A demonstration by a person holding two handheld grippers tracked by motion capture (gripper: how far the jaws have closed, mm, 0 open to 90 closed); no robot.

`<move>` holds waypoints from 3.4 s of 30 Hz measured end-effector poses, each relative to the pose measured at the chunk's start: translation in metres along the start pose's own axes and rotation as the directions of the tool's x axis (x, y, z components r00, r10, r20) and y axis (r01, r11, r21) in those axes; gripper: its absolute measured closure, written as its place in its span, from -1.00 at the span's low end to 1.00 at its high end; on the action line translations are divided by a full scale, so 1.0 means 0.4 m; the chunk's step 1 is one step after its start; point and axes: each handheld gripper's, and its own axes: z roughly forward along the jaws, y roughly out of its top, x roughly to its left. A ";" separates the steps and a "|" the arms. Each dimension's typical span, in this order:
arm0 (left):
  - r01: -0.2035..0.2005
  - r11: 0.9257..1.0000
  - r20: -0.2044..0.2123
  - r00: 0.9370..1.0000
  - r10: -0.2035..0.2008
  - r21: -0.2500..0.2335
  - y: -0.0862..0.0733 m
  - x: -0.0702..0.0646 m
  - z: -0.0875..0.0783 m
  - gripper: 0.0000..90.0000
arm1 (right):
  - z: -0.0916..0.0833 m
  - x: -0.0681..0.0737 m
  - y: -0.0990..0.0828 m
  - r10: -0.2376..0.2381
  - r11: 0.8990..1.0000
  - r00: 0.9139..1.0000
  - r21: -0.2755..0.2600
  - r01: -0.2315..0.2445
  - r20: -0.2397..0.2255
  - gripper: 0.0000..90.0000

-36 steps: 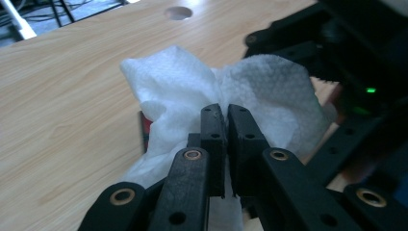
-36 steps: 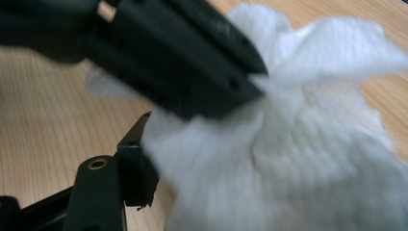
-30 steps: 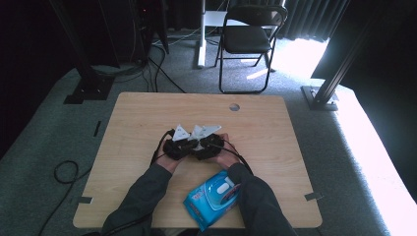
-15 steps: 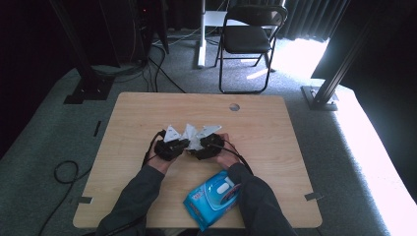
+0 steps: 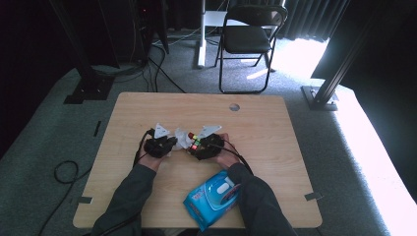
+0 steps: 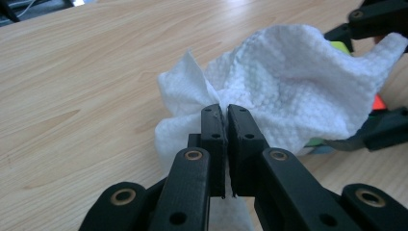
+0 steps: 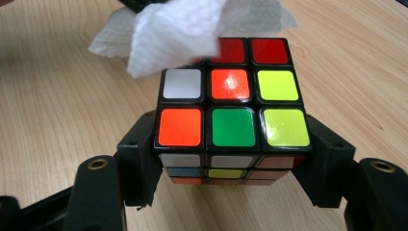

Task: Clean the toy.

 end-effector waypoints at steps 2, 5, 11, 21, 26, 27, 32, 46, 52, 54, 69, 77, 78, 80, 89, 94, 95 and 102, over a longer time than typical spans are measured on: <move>0.024 1.000 -0.006 1.000 -0.024 -0.003 0.000 0.009 0.004 0.92 | 0.000 0.001 0.000 -0.005 1.000 1.000 0.001 0.005 -0.002 -0.24; 0.054 0.999 -0.024 0.998 -0.054 -0.002 -0.001 0.024 0.009 0.92 | 0.001 0.003 0.000 -0.010 1.000 1.000 -0.001 0.010 -0.004 -0.24; 0.086 0.996 -0.051 0.995 -0.086 -0.004 0.007 0.040 0.009 0.92 | 0.001 0.004 0.001 -0.016 1.000 1.000 0.001 0.016 -0.008 -0.24; 0.119 0.993 -0.097 0.988 -0.119 -0.012 0.018 0.067 -0.005 0.92 | 0.000 0.006 0.001 -0.016 1.000 1.000 0.001 0.016 -0.007 -0.24; 0.130 0.992 -0.122 0.984 -0.128 0.002 0.012 0.077 -0.003 0.92 | 0.000 0.005 0.001 -0.017 1.000 1.000 -0.002 0.017 -0.003 -0.24; 0.135 0.991 -0.121 0.984 -0.134 0.002 0.010 0.079 -0.003 0.92 | 0.000 0.005 0.000 -0.016 1.000 1.000 -0.002 0.016 -0.005 -0.24; 0.103 0.995 -0.085 0.991 -0.103 -0.004 0.011 0.058 -0.002 0.92 | 0.000 0.005 0.001 -0.015 1.000 1.000 -0.001 0.015 -0.003 -0.24; 0.104 0.994 -0.146 0.984 -0.099 0.026 0.014 0.074 -0.006 0.92 | -0.002 0.004 0.000 -0.013 1.000 1.000 -0.005 0.013 0.002 -0.24; 0.123 0.992 -0.136 0.983 -0.120 0.016 0.012 0.085 -0.015 0.92 | -0.001 0.004 0.000 -0.011 1.000 1.000 -0.005 0.011 0.004 -0.24; 0.112 0.994 -0.114 0.987 -0.111 0.009 0.016 0.076 -0.014 0.92 | -0.001 0.004 0.000 -0.010 1.000 1.000 -0.004 0.010 0.003 -0.24; 0.008 1.000 0.021 1.000 -0.007 -0.008 0.054 -0.025 0.002 0.92 | -0.001 0.004 0.000 -0.015 1.000 1.000 -0.002 0.015 0.001 -0.24; 0.004 1.000 0.048 0.999 -0.004 -0.003 0.056 -0.040 0.014 0.92 | 0.000 0.005 0.000 -0.017 1.000 1.000 0.003 0.017 0.000 -0.24; 0.004 1.000 0.050 0.999 -0.004 -0.002 0.055 -0.039 0.013 0.92 | 0.000 0.005 0.000 -0.017 1.000 1.000 0.003 0.017 0.000 -0.24; 0.003 1.000 0.052 0.999 -0.003 0.000 0.055 -0.038 0.014 0.91 | 0.000 0.006 0.000 -0.019 1.000 1.000 0.003 0.019 0.000 -0.24; -0.018 0.999 0.039 0.999 0.017 0.028 0.049 -0.037 0.025 0.91 | 0.000 0.006 0.000 -0.030 1.000 1.000 0.001 0.030 0.001 -0.24; -0.014 0.999 0.042 0.999 0.013 0.033 0.046 -0.035 0.030 0.91 | -0.001 0.008 0.000 -0.031 1.000 1.000 0.000 0.031 0.004 -0.24; -0.011 0.999 0.044 0.999 0.010 0.032 0.045 -0.035 0.031 0.91 | -0.002 0.008 0.000 -0.030 1.000 1.000 -0.002 0.030 0.004 -0.24; -0.003 0.999 0.060 0.998 0.001 0.033 0.037 -0.029 0.034 0.92 | -0.002 0.010 0.000 -0.038 0.999 0.999 0.000 0.038 0.006 -0.24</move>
